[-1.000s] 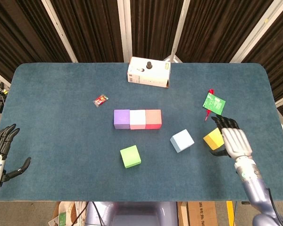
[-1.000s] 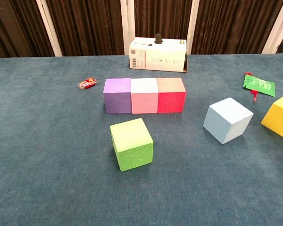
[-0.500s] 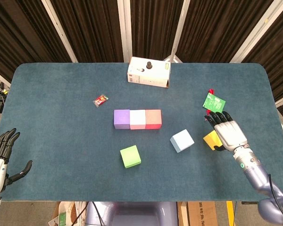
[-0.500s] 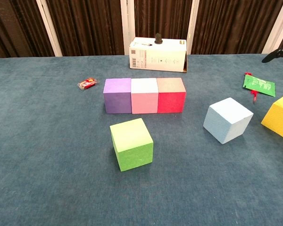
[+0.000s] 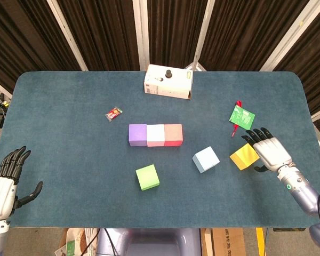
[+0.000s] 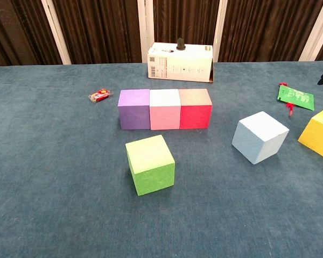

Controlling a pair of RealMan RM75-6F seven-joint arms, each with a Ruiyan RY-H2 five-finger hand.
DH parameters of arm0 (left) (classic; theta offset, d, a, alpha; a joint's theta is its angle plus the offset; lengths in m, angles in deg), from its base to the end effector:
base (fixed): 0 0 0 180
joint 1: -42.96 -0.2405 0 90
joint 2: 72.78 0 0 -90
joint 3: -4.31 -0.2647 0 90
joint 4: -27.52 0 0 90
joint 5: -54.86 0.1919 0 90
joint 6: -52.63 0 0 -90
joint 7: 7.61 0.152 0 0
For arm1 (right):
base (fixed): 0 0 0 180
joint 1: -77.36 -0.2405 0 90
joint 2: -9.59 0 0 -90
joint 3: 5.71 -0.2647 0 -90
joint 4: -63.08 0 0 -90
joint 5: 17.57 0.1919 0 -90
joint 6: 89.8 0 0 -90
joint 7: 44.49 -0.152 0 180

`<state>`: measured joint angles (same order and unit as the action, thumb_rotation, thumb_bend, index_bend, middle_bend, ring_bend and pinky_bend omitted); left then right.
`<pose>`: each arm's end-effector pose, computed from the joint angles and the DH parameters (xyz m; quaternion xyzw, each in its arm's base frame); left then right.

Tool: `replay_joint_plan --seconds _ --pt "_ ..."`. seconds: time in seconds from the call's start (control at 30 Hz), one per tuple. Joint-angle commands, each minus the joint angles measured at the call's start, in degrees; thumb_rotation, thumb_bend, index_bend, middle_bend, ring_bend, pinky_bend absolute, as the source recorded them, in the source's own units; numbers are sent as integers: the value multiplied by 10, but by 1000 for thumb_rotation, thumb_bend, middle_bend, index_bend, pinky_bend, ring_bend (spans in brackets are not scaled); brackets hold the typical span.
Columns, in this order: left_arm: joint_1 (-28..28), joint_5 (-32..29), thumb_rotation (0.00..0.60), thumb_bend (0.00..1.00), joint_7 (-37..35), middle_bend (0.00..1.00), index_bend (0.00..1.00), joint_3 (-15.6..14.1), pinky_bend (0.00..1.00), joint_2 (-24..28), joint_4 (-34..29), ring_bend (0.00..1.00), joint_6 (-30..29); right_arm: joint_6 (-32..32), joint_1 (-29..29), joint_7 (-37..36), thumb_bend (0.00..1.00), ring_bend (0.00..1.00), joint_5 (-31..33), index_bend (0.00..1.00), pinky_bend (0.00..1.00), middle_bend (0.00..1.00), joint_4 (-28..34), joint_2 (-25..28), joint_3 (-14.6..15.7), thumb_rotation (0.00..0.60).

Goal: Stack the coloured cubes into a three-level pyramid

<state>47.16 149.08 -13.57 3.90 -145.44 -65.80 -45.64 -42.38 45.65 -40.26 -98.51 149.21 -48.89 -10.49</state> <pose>-0.2718 0.1692 0.1507 -0.5390 -0.3897 -0.5375 0.5183 -0.2741 -0.3275 0.1575 0.7791 -0.3293 0.2209 0.4856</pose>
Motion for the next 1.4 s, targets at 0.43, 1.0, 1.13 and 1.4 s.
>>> replay_joint_plan --seconds 0.43,1.0,1.13,1.4 --pt "-7 -9 600 409 14 0 51 14 0 -20 3 0 0 28 -6 -102 182 0 -73 163 0 132 -130 -67 33 600" --pt "-10 -23 600 410 28 0 51 26 0 -33 2 0 13 72 -19 -207 182 17 -136 211 0 187 -215 -115 63 600" --pt "-11 -27 600 410 30 0 51 28 0 -36 1 0 16 81 -21 -216 183 28 -142 241 0 212 -227 -121 67 600" --pt "-13 -28 600 409 35 0 51 31 0 -39 0 0 17 84 -25 -224 183 39 -145 252 0 233 -245 -131 74 600"
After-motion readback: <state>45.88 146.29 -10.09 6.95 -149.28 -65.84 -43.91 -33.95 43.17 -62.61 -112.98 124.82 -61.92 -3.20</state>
